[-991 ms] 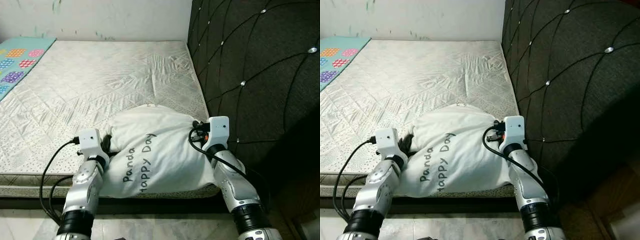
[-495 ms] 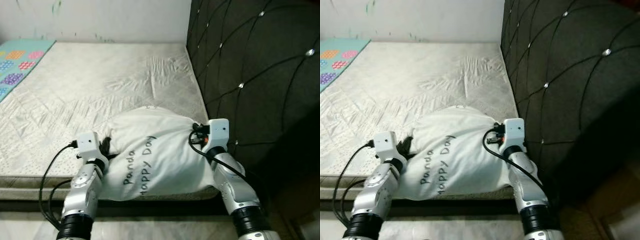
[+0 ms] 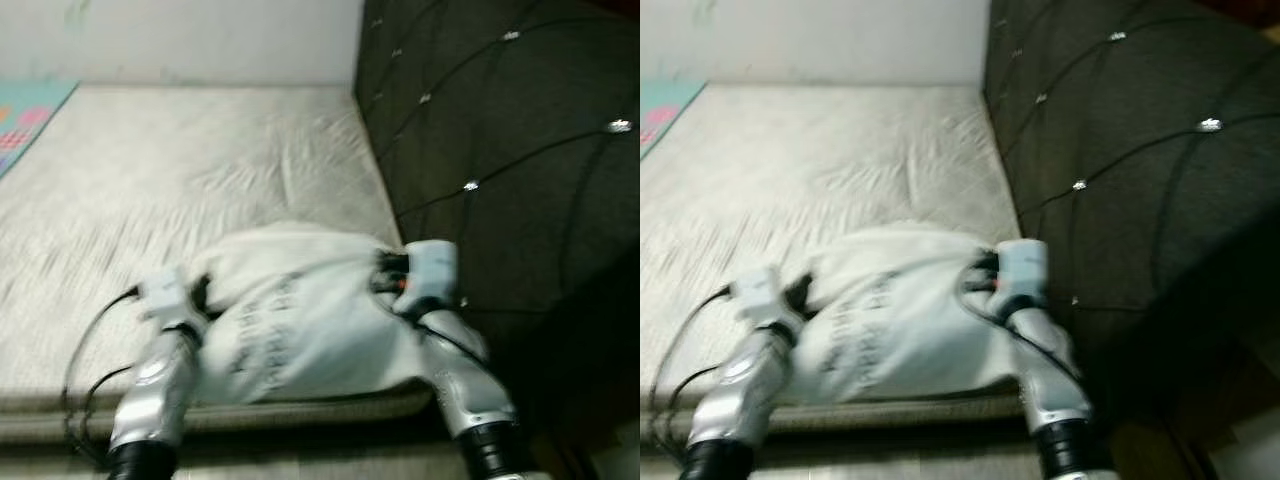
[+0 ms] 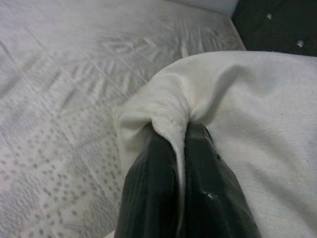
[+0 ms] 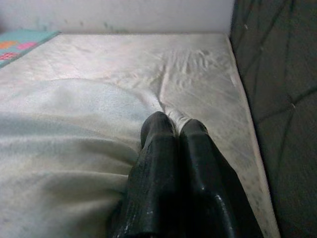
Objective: Clean up the room
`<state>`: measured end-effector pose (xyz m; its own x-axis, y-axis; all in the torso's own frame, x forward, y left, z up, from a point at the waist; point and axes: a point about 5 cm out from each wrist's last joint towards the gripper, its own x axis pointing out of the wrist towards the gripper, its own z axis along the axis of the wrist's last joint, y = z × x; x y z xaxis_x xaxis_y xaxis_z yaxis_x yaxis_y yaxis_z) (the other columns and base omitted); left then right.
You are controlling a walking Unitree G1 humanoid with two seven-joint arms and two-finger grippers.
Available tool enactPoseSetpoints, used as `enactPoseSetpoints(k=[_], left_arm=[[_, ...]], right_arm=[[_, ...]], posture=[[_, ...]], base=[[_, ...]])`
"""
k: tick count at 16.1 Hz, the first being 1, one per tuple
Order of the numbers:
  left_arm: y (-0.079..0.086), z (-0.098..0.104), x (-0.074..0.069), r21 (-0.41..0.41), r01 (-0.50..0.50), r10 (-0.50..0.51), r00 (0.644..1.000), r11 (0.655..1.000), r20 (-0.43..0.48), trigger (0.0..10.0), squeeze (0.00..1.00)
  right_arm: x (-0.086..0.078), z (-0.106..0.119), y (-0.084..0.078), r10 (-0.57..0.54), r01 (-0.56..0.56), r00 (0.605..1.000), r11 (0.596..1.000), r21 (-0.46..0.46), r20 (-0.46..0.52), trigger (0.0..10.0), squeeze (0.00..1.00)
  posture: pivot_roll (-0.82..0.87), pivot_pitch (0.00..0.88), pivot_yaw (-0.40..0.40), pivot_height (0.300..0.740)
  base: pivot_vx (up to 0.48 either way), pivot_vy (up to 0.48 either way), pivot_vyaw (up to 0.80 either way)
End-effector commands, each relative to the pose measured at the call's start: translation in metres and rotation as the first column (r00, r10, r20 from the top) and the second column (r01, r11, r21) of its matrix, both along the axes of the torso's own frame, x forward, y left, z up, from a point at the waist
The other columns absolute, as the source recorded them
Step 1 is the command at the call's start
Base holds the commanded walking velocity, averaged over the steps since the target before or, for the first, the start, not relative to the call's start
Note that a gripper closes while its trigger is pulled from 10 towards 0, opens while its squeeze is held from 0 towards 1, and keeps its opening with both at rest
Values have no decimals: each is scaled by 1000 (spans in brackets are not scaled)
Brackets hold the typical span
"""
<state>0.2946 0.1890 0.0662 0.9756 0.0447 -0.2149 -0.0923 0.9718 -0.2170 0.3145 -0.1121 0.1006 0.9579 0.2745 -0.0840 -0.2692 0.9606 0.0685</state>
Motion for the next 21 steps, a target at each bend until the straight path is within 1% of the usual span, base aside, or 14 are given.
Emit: enactPoseSetpoints(k=[1,4,11,18,21], left_arm=[[-19,15,7,-13,58,-57,996,998,71,10000,0],[-20,13,5,-20,66,-64,996,998,62,10000,0],[-18,13,7,-16,60,-59,997,998,53,10000,0],[-18,12,5,-18,50,-49,998,999,46,10000,0],[-17,11,5,-31,31,-29,999,999,39,10000,0]], right_arm=[[6,23,-9,-15,16,995,1000,-11,103,10000,0],[6,24,-9,-13,15,994,1000,-17,105,10000,0],[6,23,-11,-15,17,995,1000,-25,100,10000,0],[9,23,-11,-9,12,995,999,-32,98,10000,0],[9,22,-11,-7,10,995,999,-36,96,10000,0]], posture=[[-125,0,-16,740],[-127,0,-16,740],[-130,0,-13,740],[-125,0,-18,740],[-125,0,-18,740]], base=[[326,0,0],[381,0,0],[338,0,0],[321,0,0],[171,0,0]])
